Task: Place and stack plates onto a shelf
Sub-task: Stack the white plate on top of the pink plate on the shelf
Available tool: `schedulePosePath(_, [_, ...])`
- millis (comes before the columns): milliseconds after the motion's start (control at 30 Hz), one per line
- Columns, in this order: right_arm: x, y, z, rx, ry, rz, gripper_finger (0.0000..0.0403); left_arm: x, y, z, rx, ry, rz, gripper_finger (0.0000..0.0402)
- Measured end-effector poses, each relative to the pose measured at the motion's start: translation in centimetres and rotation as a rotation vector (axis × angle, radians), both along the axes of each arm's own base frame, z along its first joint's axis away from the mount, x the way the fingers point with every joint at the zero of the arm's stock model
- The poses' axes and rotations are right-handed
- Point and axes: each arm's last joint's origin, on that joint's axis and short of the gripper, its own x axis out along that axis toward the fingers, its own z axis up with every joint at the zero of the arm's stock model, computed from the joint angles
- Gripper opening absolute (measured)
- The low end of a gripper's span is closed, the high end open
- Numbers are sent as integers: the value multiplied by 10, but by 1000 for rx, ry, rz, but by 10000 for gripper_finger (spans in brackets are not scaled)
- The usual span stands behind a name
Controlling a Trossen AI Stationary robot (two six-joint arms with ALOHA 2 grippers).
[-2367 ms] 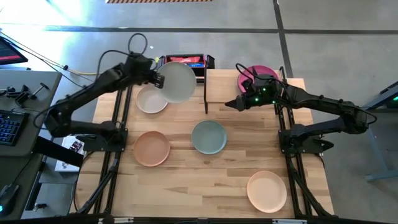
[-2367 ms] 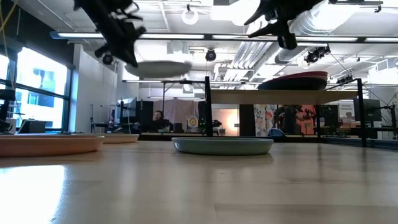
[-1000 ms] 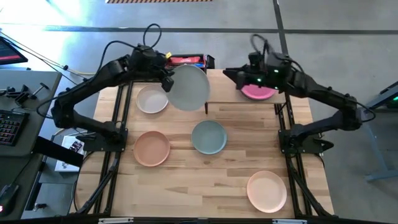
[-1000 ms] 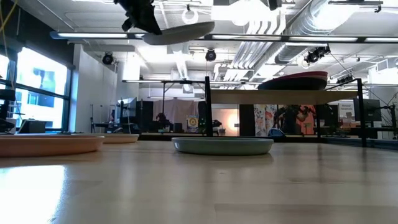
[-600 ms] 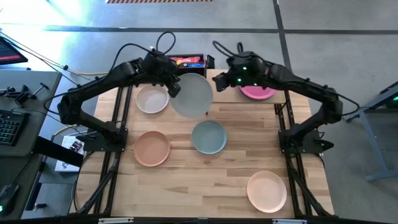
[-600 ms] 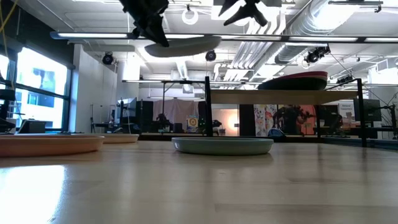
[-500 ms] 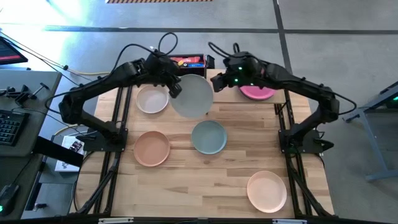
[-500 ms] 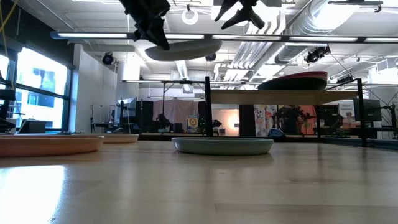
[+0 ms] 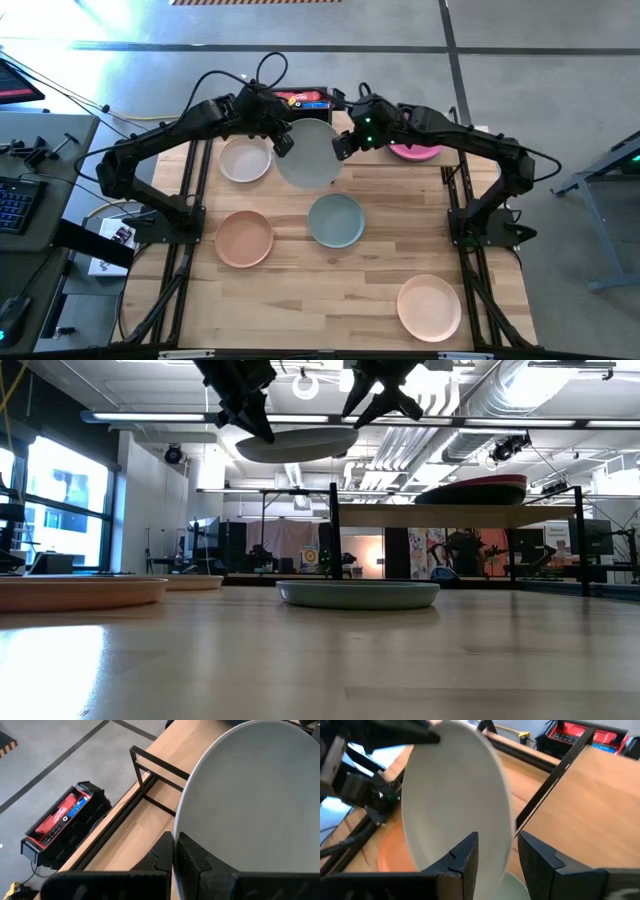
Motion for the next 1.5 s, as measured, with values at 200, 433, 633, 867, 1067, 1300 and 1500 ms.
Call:
schedulePosePath(200, [3, 3, -10, 19, 71, 6, 118, 1, 0, 1, 5, -9, 0, 1])
schedulePosePath(433, [2, 3, -10, 14, 76, -1, 118, 1, 0, 1, 6, -12, -1, 1])
schedulePosePath(633, [3, 3, -11, 15, 78, -1, 118, 4, 2, 5, 28, -61, -5, 1])
schedulePosePath(867, [2, 3, -11, 32, 75, -20, 42, 4, 2, 5, 25, -61, -8, 4])
schedulePosePath(1067, [2, 3, -11, 70, 62, -68, 17, 4, 2, 5, 25, -62, -9, 23])
schedulePosePath(1300, [0, 3, -13, 102, 73, -96, 6, 4, 1, 5, -3, -78, -31, 52])
schedulePosePath(1500, [-1, 4, -14, 116, 90, -99, 1, 5, 0, 5, -35, -101, -38, 87])
